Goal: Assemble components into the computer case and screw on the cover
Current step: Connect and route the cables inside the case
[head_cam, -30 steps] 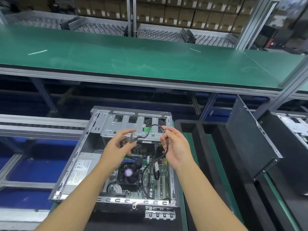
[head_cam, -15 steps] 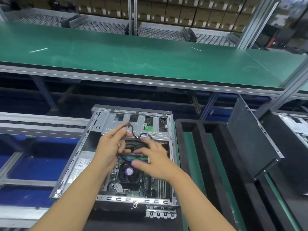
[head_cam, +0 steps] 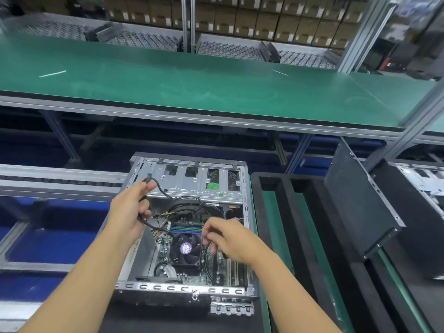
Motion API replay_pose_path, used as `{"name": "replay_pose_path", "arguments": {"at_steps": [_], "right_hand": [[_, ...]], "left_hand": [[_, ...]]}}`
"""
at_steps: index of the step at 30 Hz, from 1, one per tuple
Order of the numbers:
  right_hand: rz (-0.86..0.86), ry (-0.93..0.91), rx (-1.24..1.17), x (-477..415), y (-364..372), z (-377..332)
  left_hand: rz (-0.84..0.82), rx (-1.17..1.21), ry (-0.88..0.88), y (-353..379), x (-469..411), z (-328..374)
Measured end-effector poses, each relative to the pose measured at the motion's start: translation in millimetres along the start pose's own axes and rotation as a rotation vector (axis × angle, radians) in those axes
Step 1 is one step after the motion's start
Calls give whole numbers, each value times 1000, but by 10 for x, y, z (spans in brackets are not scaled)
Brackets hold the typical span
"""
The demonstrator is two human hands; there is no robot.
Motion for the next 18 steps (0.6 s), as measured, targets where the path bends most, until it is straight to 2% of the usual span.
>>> {"name": "replay_pose_path", "arguments": {"at_steps": [3, 5, 7, 9, 12, 18], "right_hand": [[232, -66, -358, -3, -104, -78], [325, -112, -666, -3, -173, -151], [304, -170, -1080, -8, -243, -251], [284, -215, -1338, 0, -325, -325], [337, -267, -1446, 33, -410, -350], [454, -225, -1548, 144, -403, -211]], "left_hand": [[1, -166, 41, -40, 3, -21], [-75, -286, 78, -12, 18, -53], [-183, -399, 111, 58, 74, -58], [-241, -536, 166, 131, 125, -44], [-270, -611, 186, 187, 162, -11], [-467, -405, -68, 187, 146, 18]]}}
Point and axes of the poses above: each hand's wrist, its own x-axis away from the middle knuckle, its own y-axis out of the palm, z = x × y, the point moved 3 cm from there along -x, towards the middle knuckle, and after that the axes turned 13 degrees about -x, right-handed, at the moved point
